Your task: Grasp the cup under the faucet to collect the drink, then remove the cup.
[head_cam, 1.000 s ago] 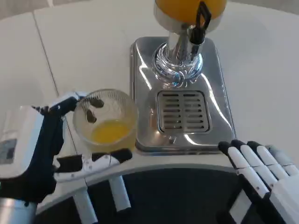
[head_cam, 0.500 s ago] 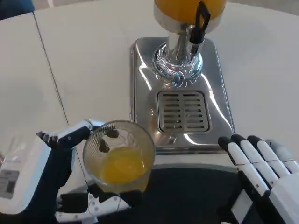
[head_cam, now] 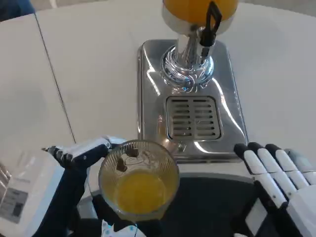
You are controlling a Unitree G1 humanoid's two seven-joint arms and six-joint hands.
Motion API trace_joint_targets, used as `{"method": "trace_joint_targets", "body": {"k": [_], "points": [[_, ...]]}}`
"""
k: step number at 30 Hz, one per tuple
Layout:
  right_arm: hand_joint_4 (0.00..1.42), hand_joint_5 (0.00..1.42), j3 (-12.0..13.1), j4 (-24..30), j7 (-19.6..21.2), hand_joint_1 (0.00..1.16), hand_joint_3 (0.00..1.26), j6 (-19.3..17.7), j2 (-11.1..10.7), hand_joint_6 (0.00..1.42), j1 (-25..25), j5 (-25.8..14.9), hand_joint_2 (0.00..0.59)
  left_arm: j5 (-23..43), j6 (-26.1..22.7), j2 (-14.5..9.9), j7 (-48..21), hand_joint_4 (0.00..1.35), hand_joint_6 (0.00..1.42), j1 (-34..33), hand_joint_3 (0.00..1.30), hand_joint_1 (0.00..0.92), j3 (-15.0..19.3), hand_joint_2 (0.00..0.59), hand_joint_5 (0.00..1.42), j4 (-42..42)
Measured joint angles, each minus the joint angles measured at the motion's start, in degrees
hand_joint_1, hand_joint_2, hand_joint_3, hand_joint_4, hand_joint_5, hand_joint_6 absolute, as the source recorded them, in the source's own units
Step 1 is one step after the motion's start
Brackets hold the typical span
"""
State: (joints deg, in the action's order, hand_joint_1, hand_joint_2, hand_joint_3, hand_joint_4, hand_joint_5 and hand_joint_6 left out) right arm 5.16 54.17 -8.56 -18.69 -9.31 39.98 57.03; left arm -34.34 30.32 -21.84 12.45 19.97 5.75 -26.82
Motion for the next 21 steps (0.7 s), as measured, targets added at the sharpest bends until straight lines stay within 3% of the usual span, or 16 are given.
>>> {"method": "trace_joint_targets", "body": {"k": [21], "points": [[0.0,0.0,-3.5,0.3,-0.1,0.12,0.0,-0.9,0.5,0.0,1.2,0.1,0.532,-0.1,0.5,1.8,-2.0,1.3,1.42,-0.4,1.15,0.637,0.1,0.0,1.42,-0.5]]}}
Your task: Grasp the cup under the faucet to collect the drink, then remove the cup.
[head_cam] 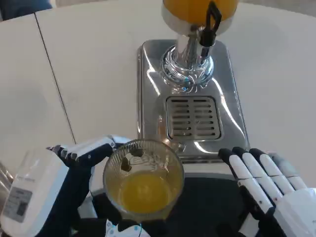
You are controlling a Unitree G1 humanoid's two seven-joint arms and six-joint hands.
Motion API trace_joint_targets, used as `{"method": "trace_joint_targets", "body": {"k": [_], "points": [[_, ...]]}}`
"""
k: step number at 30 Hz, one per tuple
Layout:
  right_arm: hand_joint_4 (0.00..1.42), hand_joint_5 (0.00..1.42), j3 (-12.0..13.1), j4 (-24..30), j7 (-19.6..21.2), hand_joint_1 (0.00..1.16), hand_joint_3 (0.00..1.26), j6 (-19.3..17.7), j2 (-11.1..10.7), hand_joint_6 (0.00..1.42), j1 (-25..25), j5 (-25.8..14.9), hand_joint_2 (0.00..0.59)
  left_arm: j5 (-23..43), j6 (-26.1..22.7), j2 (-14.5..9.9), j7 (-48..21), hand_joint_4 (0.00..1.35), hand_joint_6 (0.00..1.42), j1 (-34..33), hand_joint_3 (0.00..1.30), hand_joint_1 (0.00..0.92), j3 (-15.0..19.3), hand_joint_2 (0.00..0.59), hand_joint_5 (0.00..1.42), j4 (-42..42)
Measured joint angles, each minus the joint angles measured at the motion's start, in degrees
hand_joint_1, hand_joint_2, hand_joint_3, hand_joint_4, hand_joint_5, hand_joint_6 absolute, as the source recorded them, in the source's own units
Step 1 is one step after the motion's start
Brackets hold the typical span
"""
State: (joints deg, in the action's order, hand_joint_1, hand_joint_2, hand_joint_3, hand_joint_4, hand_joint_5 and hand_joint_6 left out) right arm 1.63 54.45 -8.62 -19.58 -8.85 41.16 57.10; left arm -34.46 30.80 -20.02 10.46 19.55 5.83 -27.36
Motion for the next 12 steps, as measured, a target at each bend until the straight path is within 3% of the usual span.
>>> {"method": "trace_joint_targets", "body": {"k": [12], "points": [[0.0,0.0,-1.0,0.0,-0.5,0.1,0.0,-0.1,0.1,0.0,0.0,0.0,0.538,0.1,0.0,0.9,-1.6,1.3,1.42,-1.4,1.15,0.637,0.0,0.0,1.42,0.0]]}}
